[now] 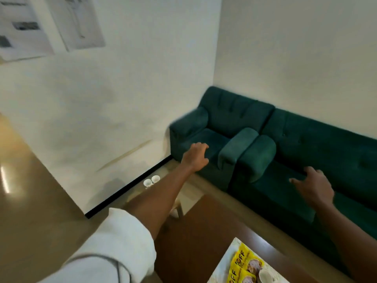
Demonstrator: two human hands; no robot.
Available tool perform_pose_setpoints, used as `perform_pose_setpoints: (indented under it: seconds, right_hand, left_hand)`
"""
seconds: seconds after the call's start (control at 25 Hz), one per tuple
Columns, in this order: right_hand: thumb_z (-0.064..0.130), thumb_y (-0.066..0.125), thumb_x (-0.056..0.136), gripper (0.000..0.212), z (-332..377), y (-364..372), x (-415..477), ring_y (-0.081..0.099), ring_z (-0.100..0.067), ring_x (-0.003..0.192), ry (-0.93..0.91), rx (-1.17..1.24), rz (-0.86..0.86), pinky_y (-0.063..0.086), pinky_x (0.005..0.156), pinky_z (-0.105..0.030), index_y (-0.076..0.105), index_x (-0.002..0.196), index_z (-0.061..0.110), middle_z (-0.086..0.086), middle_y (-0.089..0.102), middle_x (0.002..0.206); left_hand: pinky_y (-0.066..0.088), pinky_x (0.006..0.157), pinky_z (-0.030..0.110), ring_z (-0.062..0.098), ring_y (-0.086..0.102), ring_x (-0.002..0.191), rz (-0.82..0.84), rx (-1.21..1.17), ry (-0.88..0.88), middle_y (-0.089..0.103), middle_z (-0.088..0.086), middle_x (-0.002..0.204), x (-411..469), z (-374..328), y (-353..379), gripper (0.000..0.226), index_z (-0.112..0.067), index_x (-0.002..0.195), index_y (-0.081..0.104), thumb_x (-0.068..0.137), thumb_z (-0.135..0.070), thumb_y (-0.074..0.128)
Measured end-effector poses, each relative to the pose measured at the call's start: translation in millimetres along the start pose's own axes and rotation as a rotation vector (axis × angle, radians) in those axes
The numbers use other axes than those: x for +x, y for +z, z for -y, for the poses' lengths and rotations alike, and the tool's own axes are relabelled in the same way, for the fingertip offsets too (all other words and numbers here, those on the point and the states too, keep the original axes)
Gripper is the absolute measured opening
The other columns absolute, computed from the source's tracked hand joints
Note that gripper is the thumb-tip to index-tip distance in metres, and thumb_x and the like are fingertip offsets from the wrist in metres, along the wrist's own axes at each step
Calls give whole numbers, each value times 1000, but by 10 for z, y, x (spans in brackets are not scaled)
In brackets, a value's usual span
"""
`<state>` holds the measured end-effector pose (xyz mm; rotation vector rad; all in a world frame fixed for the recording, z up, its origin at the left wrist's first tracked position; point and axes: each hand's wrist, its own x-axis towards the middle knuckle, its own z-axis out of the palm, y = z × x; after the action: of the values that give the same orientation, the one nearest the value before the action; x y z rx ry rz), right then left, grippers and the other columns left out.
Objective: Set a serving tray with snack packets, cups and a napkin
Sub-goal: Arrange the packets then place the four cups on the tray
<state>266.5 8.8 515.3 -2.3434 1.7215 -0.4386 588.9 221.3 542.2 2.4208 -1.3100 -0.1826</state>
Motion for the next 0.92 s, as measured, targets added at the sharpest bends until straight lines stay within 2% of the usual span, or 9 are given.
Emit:
perform_pose_setpoints:
  seconds: [0.12,0.24,0.4,0.68,0.92]
  right_hand:
    - [44,81,85,58,856,-161,218,63,-44,106,-82,42,-44,55,81,-49,59,126,10,-19,58,117]
    - [45,80,85,62,1741,-117,309,61,-47,113,-121,106,-98,55,86,-52,58,132,11,-20,54,125]
    - [45,81,84,66,2943,70,183,60,-46,118,-218,121,-99,56,89,-52,57,137,13,-18,54,129]
    - [46,83,82,74,4379,420,116,60,-41,121,-349,88,-51,54,89,-50,54,144,17,-14,55,137]
    - [47,83,81,73,5454,1274,95,58,-41,124,-454,94,126,54,93,-53,54,141,16,-14,53,140]
  left_hand:
    - [47,111,45,28,45,141,-89,36,-25,51,8,148,222,564,-756,59,-16,147,49,91,-24,66]
    - [51,105,46,30,50,136,-106,63,-52,51,8,146,371,1211,-1389,60,-16,147,47,89,-22,66]
    - [51,105,46,31,50,136,-143,59,-111,49,10,148,427,2103,-1908,63,-15,149,45,90,-21,69]
    - [50,104,45,32,50,135,-145,-18,-221,44,11,147,436,3150,-2107,64,-15,148,45,89,-22,69]
    - [50,104,46,33,49,134,-92,-36,-317,44,11,145,617,3889,-1865,63,-15,147,44,89,-21,68]
